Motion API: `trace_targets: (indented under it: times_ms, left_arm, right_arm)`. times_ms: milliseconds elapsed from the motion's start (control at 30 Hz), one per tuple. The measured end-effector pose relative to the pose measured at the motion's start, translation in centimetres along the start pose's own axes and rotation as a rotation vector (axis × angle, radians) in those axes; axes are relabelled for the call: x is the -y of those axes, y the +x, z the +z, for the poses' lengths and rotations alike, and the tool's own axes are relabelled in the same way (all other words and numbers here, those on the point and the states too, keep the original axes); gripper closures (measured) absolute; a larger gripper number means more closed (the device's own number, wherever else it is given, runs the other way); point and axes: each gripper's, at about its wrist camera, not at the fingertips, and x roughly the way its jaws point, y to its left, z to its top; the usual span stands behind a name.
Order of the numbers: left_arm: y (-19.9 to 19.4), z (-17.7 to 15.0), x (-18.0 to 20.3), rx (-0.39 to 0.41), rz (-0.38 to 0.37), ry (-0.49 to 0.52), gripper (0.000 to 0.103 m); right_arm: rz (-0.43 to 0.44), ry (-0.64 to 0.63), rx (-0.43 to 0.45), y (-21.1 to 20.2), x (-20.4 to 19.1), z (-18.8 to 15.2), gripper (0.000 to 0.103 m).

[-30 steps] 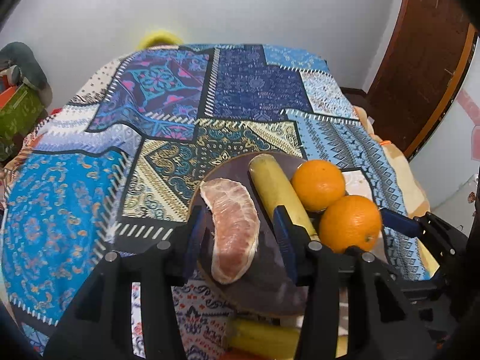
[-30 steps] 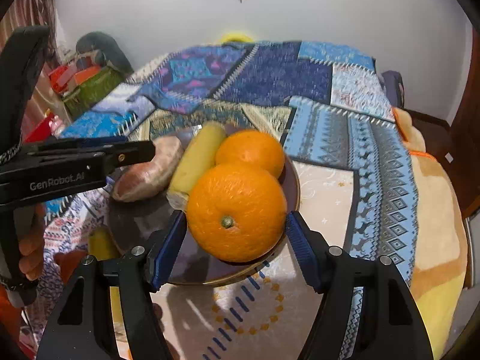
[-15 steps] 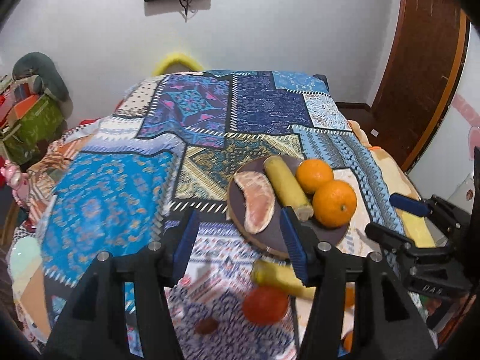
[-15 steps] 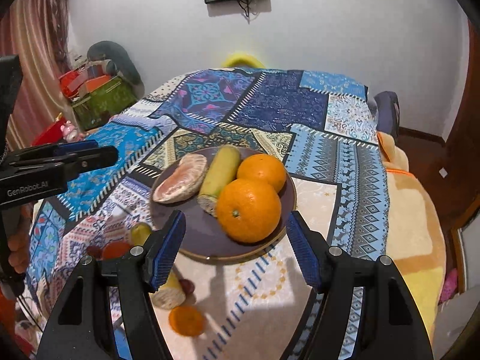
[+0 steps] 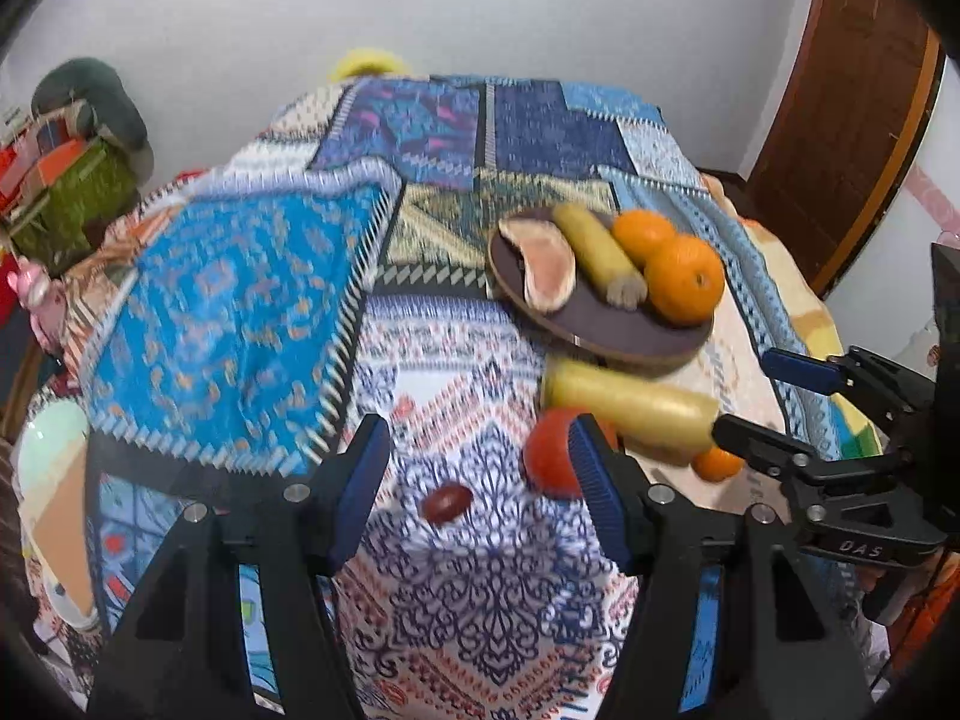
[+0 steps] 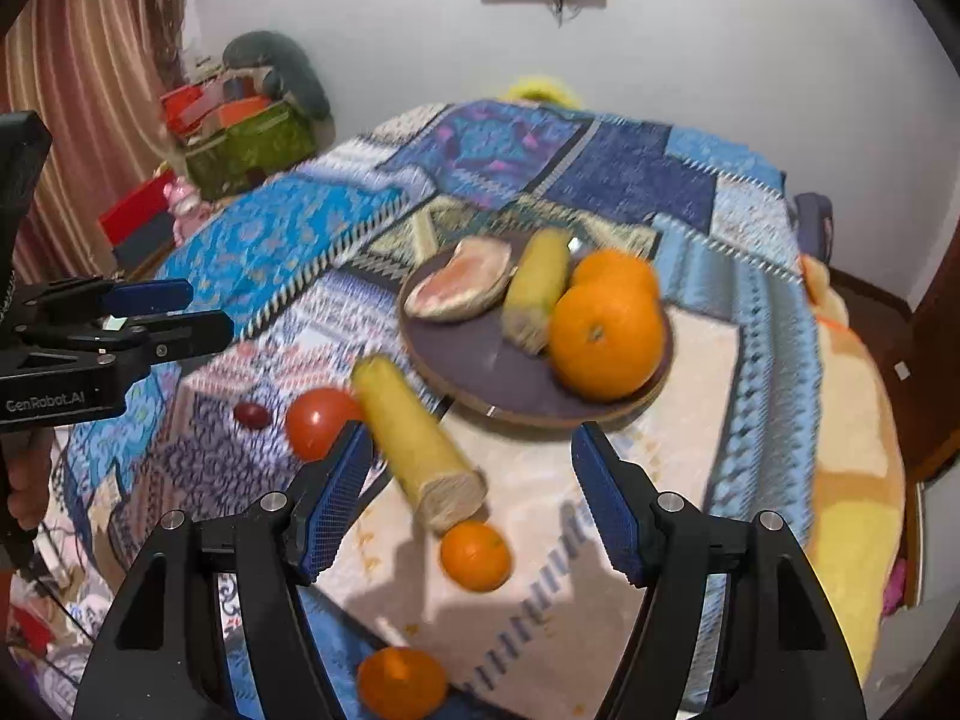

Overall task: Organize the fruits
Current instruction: 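Grasp the red tomato with the left tool while the right tool grasps a yellow cylinder, then carry the tomato and yellow cylinder toward the dark plate with both tools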

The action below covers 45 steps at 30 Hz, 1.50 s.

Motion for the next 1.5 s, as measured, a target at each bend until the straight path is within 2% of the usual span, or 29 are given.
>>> trace_targets:
  times_ms: [200, 367, 500, 667, 733, 767, 800, 967, 1100, 1367, 1500]
  left_arm:
    - [1.7, -1.4, 0.6, -0.041, -0.041, -0.002, 0.041]
    - [3.6, -1.6, 1.7, -0.075, -0.060, 0.023, 0.041]
    - [4.8, -1.6, 2.5, -0.095, -0.091, 0.028, 0.041]
    - [6.2, -1.5, 3.4, -0.091, -0.094, 0.041, 0.042]
    - [6.2, -1.4, 3.8, -0.078, -0.100, 0.050, 0.048]
    - [6.3, -1.4, 4.0, -0.077, -0.107, 0.056, 0.054]
    - [6.3, -1.4, 4.2, -0.077, -0.110, 0.061, 0.055]
    - [5.8, -1.6, 3.5, -0.079, -0.122, 0.031, 0.057]
    - [4.3, -2.4, 2.5, -0.068, -0.102, 0.018, 0.057]
    - [1.3, -4.2, 0.4, -0.039, -0.079, -0.011, 0.057]
    - [1.0, -4.4, -0.3, -0.035, -0.080, -0.030, 0.057]
  right_arm:
    - [0.023, 0.001, -0.060, 2.4, -0.2, -0.8, 0.037]
    - [0.063, 0.015, -0.077, 3.3, 0.5, -0.8, 0.047]
    - [0.113, 0.013, -0.089, 3.9, 0.4, -0.9, 0.062]
    - [0.130, 0.035, -0.077, 3.7, 0.8, -1.1, 0.063]
    - [0.140, 0.053, -0.073, 3.6, 1.1, -1.1, 0.063]
    - [0.141, 0.057, -0.072, 3.6, 1.2, -1.0, 0.063]
    - [0.141, 0.057, -0.071, 3.5, 1.2, -1.0, 0.063]
    - [0.141, 0.042, -0.062, 2.6, 0.5, -0.7, 0.067]
    - [0.141, 0.019, -0.067, 1.8, -0.6, -0.8, 0.070]
    - [0.143, -0.037, -0.164, 2.8, -3.5, -2.6, 0.069]
    - [0.148, -0.034, -0.174, 3.5, -3.8, -2.2, 0.068]
